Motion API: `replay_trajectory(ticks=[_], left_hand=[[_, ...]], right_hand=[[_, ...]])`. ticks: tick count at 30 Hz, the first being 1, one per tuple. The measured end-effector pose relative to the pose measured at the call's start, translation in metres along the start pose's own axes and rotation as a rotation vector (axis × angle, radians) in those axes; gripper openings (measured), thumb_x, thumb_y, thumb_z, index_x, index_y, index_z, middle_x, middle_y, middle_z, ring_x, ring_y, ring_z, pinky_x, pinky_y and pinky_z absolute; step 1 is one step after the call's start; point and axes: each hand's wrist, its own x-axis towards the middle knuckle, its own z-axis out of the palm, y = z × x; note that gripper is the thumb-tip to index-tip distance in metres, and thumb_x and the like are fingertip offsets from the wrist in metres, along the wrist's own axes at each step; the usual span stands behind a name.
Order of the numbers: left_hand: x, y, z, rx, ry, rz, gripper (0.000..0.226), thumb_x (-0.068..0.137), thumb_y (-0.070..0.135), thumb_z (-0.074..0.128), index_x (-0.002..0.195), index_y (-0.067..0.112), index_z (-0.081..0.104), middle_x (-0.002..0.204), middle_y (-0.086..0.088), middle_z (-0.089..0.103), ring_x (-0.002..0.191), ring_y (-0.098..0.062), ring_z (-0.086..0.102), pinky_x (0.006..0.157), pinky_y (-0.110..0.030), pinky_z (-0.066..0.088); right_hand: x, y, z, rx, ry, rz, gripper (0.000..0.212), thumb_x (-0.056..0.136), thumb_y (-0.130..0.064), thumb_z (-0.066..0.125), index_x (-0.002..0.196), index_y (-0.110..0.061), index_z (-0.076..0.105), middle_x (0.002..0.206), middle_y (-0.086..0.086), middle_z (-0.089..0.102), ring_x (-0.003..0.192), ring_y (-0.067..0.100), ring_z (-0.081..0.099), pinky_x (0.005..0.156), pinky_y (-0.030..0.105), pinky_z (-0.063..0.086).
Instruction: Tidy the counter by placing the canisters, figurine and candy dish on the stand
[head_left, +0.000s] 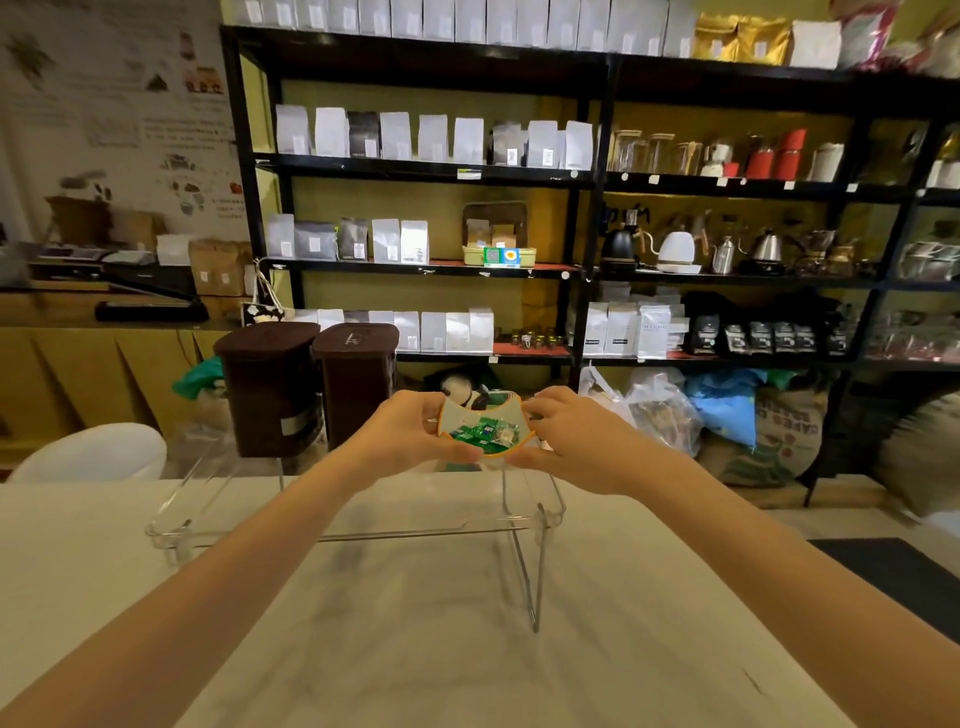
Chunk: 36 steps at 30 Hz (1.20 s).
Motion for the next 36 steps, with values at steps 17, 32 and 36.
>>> replay_trajectory(ticks=[17,32,36], left_hand=[[-0.009,0.008,0.007,0.219,0.009,0.058,0.05,0.081,0.027,0.064,0.128,0.019,0.047,0.127,0.0,0.06,0.095,-0.006,0.055,0.07,-0.012,0.044],[-0.033,0.024,-0.001,0.551,0.07,0.155,0.047,0.086,0.04,0.052,0.125,0.015,0.051,0.122,-0.006,0.062,0.097,-0.016,0.06,0.085,-0.035,0.053],[-0.045,0.036,-0.019,0.523,0.099,0.192,0.037,0.086,0.037,0.054,0.117,0.017,0.058,0.11,-0.002,0.067,0.094,-0.016,0.063,0.083,-0.04,0.055]], right_hand=[[-0.005,-0.008,0.005,0.113,0.057,0.105,0.05,0.089,-0.047,0.042,0.119,-0.01,0.057,0.117,0.007,0.06,0.108,0.02,0.045,0.087,0.034,0.042],[-0.02,-0.012,-0.006,0.303,-0.101,0.198,0.048,0.085,-0.044,0.052,0.122,-0.013,0.048,0.118,0.009,0.06,0.102,0.023,0.056,0.085,0.036,0.049],[-0.036,-0.019,-0.03,0.368,-0.097,0.199,0.044,0.085,-0.04,0.054,0.118,-0.013,0.051,0.113,0.008,0.061,0.094,0.02,0.058,0.077,0.029,0.047]])
